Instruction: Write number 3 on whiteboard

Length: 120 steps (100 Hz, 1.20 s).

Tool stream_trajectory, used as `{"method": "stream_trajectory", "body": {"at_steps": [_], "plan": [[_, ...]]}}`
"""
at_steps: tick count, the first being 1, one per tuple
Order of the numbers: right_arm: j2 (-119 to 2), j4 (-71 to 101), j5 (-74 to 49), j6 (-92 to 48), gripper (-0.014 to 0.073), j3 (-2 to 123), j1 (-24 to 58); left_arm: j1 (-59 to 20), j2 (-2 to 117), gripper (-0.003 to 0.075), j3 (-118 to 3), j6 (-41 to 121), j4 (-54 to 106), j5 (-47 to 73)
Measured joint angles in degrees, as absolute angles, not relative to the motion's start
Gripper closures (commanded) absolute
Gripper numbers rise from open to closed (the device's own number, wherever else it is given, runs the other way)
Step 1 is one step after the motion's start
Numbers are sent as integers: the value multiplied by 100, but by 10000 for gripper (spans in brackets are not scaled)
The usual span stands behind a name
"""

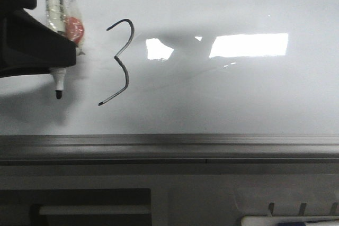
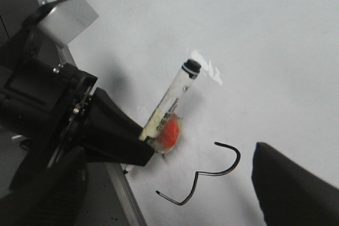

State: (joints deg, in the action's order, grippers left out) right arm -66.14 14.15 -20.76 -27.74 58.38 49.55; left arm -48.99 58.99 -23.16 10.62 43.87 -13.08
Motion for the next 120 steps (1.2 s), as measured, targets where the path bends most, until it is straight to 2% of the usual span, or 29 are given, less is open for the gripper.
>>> {"method": "stream_trajectory", "body": {"at_steps": [50,105,113,120], "plan": [[-6614,1514,-2167,-2774,39,5838,4950,-3634,5879,741,-2365,1084,4092,0],[-6614,1528,-2182,-2764,39,5838,4950,-3531,5854,737,-2395,1095,4015,293],[-6614,1528,-2182,-2764,39,5838,4950,-3531,5854,679,-2395,1095,3925,271],[-6614,1528,-2192,-2764,39,5838,4950,-3531,5854,552,-2395,1095,3853,253]]}}
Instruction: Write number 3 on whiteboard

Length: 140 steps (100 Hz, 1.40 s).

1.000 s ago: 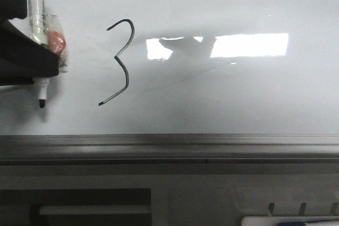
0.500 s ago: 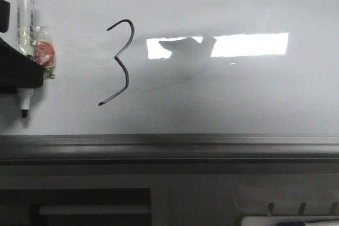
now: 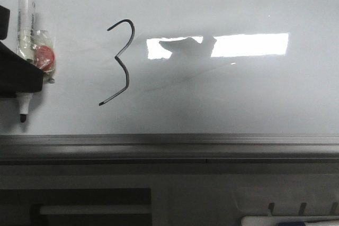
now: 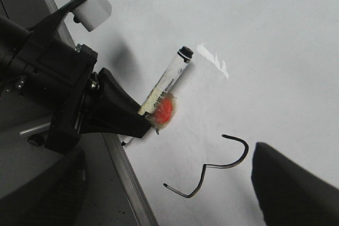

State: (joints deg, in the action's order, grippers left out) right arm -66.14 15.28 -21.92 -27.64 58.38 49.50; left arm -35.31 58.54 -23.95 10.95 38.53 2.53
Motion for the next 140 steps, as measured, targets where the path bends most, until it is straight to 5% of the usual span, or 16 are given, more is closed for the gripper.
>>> {"method": "stream_trajectory", "body": {"at_steps": [15,40,45,51,58,61,66,116,140], "plan": [[-6614,1528,-2202,-2764,39,5838,4950,-3531,5842,263,-2395,1083,3836,245],[-6605,1528,-2208,-2764,53,5838,4950,-3531,5702,253,-2395,1083,3836,300],[-6588,1528,-2258,-2764,108,5838,4950,-3521,5592,266,-2395,1083,3836,331],[-6522,1528,-2317,-2720,277,5823,4950,-3483,5392,315,-2372,1083,3791,376],[-6355,1528,-2276,-2647,593,5735,4950,-3462,5025,484,-2359,1083,3690,416],[-6272,1528,-2232,-2637,666,5685,4940,-3462,4850,577,-2359,1083,3612,428],[-6075,1528,-2136,-2610,640,5584,4927,-3462,4512,738,-2359,1083,3449,458],[-3129,1528,800,-2585,636,2437,4899,-3462,1348,741,-1886,1214,1682,531],[-2008,1468,1081,-2585,636,1055,4899,-3462,666,741,-1381,1226,1195,597]]}}
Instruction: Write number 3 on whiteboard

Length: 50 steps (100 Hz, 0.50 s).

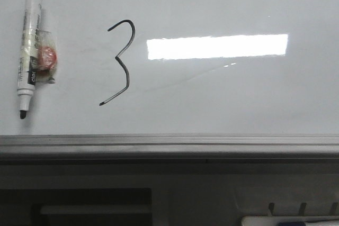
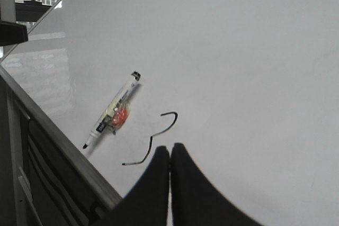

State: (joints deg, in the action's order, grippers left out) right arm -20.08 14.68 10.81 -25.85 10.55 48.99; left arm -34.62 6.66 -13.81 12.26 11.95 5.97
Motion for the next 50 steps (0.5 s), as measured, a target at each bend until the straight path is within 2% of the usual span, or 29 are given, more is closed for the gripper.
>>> {"method": "stream_trajectory", "body": {"at_steps": [50], "plan": [[-1773,1468,1019,-2585,636,360,4899,-3462,628,741,-1365,1226,1182,611]]}}
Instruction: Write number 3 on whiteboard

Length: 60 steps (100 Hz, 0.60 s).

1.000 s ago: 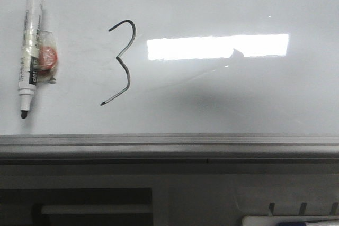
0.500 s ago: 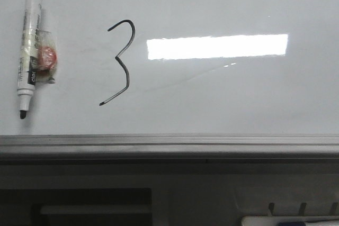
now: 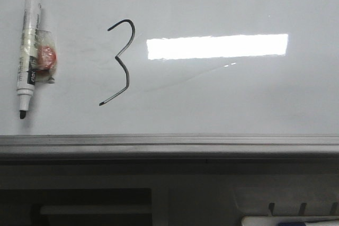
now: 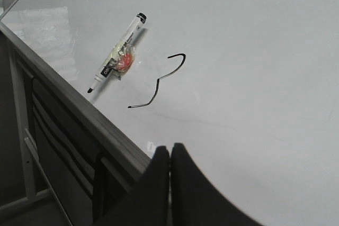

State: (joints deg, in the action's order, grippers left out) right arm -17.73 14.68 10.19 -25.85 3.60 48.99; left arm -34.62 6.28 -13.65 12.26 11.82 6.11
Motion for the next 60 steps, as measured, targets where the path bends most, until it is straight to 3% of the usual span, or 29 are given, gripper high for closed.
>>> {"method": "stream_trajectory", "body": {"at_steps": [60], "plan": [[-1773,1468,1019,-2585,636,357,4899,-3436,628,741,-1047,1215,1016,615]]}}
